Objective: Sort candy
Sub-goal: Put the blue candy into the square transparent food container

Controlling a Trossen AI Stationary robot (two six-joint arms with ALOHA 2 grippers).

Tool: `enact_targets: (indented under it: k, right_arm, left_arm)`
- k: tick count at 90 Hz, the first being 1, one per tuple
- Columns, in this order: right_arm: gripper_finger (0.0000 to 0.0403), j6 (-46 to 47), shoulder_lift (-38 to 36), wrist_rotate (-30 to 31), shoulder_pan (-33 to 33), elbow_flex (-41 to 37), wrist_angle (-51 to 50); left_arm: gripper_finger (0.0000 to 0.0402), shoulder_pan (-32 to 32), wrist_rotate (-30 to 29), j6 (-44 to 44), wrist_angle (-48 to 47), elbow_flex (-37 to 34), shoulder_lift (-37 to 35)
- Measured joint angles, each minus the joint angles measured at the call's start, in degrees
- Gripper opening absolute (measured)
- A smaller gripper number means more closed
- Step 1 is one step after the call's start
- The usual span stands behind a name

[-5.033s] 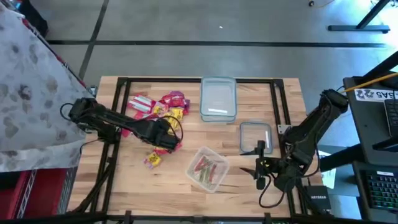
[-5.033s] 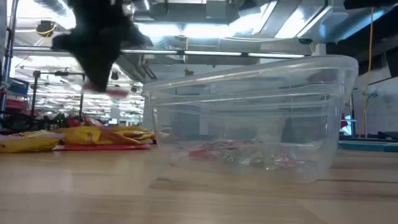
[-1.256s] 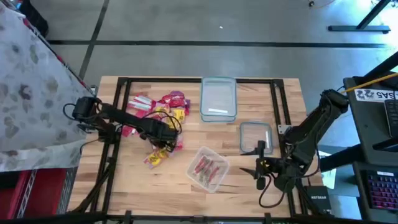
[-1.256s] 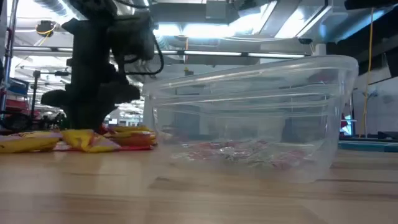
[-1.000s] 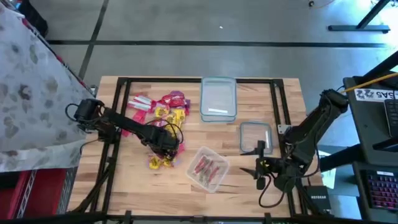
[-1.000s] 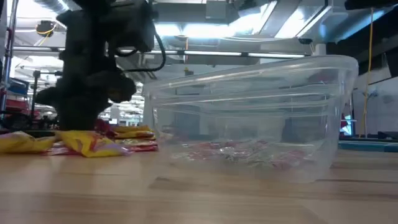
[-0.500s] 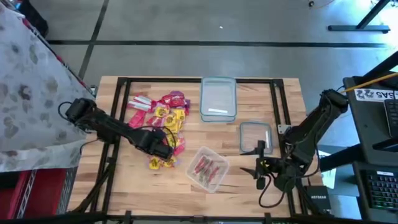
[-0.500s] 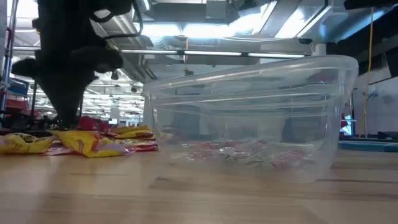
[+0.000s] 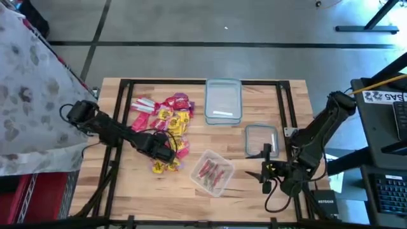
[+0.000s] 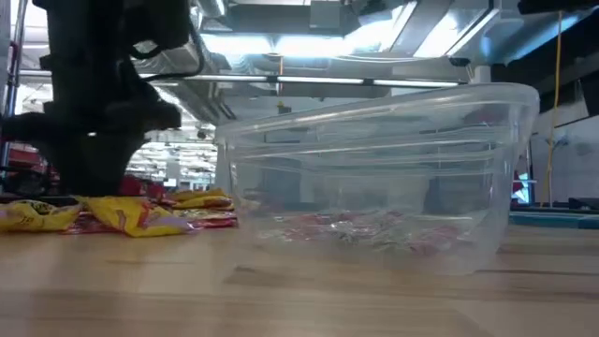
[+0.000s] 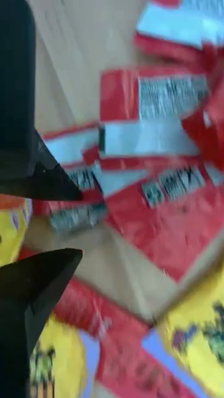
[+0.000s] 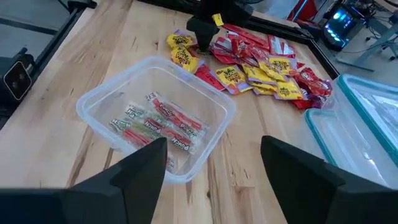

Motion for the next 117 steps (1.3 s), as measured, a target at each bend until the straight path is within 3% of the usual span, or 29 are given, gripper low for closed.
enact_targets:
  k: [37,67,91,101,117]
  right_arm:
    - [0.0248,-0.1,0.0,0.0,0.0,0.0,0.0]
    - [0.0248,-0.1,0.0,0.0,0.0,0.0,0.0]
    - [0.0248,0.0,0.0,0.1,0.0,0.0,0.0]
    - [0.0248,0.0,0.0,0.1,0.0,0.0,0.0]
    - [0.0248,0.1,0.0,-0.1,-0.5,0.0,0.4]
  left_arm:
    - [0.0139,3.7,2.9,0.9,-5.9,-5.6,-0.4]
    - [0.0140,5.5,-3.4,-1.6,-21.1,-3.7,0.0]
    - [0.0140,3.5,1.8,0.3,-5.8,-3.6,0.0]
    - [0.0140,2.5,0.3,-0.4,0.1,-3.5,-0.1]
    - [0.0140,2.2,-2.4,-1.7,0.5,-3.6,-0.1]
